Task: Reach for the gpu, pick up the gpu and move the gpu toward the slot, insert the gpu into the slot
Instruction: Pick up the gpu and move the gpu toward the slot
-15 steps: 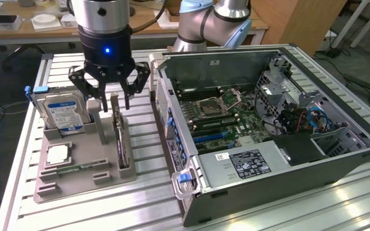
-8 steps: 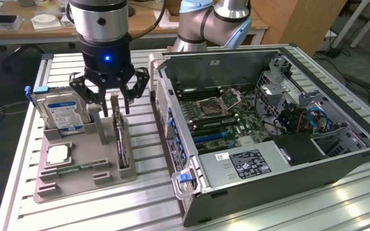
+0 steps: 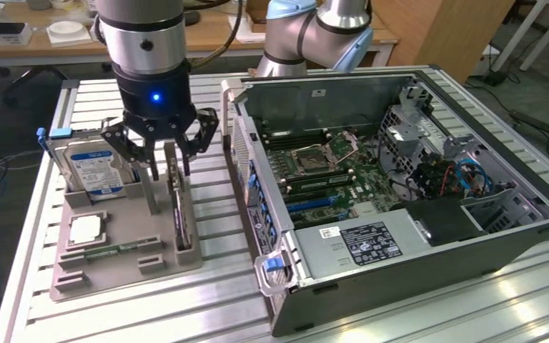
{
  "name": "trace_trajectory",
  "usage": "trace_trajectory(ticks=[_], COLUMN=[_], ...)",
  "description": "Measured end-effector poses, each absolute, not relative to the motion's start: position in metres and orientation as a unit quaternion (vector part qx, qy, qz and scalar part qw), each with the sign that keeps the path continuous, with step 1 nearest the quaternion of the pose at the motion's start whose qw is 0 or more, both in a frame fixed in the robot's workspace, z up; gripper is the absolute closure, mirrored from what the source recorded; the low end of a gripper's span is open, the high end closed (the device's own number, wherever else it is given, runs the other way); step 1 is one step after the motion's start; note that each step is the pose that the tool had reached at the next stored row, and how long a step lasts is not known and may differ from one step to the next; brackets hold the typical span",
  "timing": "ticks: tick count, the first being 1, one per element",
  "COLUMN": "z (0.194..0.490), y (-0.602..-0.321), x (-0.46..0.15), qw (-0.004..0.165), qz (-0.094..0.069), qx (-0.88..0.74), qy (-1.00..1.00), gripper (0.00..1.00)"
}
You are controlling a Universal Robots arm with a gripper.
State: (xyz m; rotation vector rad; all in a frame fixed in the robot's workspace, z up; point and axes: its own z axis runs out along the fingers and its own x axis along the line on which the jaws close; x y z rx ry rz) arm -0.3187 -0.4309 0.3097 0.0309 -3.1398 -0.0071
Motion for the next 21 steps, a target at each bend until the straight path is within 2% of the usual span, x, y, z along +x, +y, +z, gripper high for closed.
trace_trajectory(ticks=[21], z=[0.282], y=[-0.435], x=[-0.319], qw=[-0.008], qz=[0.000], qx=[0.000], qy=[-1.000], gripper=[0.51])
